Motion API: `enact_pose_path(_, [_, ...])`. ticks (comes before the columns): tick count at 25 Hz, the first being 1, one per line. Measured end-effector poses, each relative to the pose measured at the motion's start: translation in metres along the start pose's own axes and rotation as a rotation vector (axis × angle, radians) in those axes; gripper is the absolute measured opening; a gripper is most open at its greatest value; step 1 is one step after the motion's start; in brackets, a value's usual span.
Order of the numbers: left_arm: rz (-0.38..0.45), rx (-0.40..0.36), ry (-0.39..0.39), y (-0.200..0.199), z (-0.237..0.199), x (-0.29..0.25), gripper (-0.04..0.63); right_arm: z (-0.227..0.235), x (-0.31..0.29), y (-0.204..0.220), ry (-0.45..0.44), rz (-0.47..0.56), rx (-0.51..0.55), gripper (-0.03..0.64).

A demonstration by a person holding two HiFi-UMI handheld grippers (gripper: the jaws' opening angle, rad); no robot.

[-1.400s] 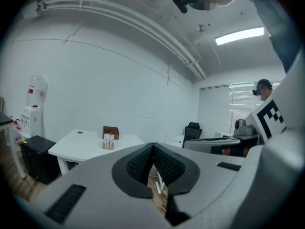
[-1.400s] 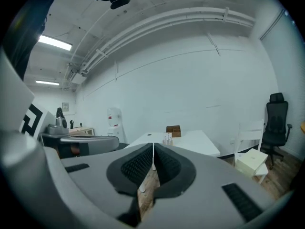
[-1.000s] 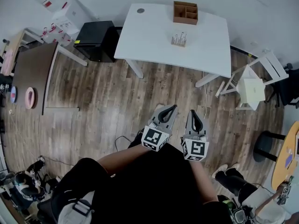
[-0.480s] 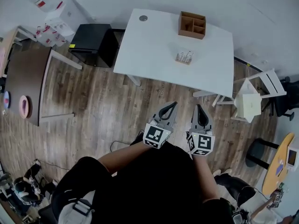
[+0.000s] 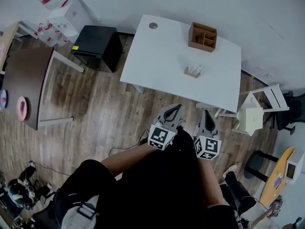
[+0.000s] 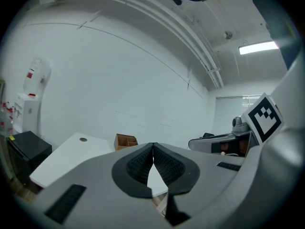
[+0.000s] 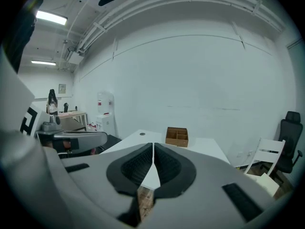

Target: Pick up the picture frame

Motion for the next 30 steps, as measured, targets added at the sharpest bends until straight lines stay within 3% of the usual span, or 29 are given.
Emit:
enact_pose_path(9, [0.001,-0.018,-0.024,0.001,-0.014,-0.017,0.014,-0.006,-0.029,0.001,-0.040,0.003,-0.026,0.035])
enact_pose_path(24, [-0.115,-0.117,-0.028,0.011,-0.052,-0.098,0.014,0.042,-0.116,0.013,-0.055,0.012,-0.112,0.035])
enact_pose_path(30, [-0.182,-0.066,-0.072,0.032,-0.073,-0.145,0.014,0.068,-0.162,0.026,-0.079,-0.050,-0.107,0.035])
Point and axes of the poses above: the fingertips, and each gripper's own axes: x backward along the fingers, z to its right, y out of its underside, the point moved 10 cm from there along x, backward along the fingers, and after that the axes turned 3 degrees about y, right-handed, at the moved point
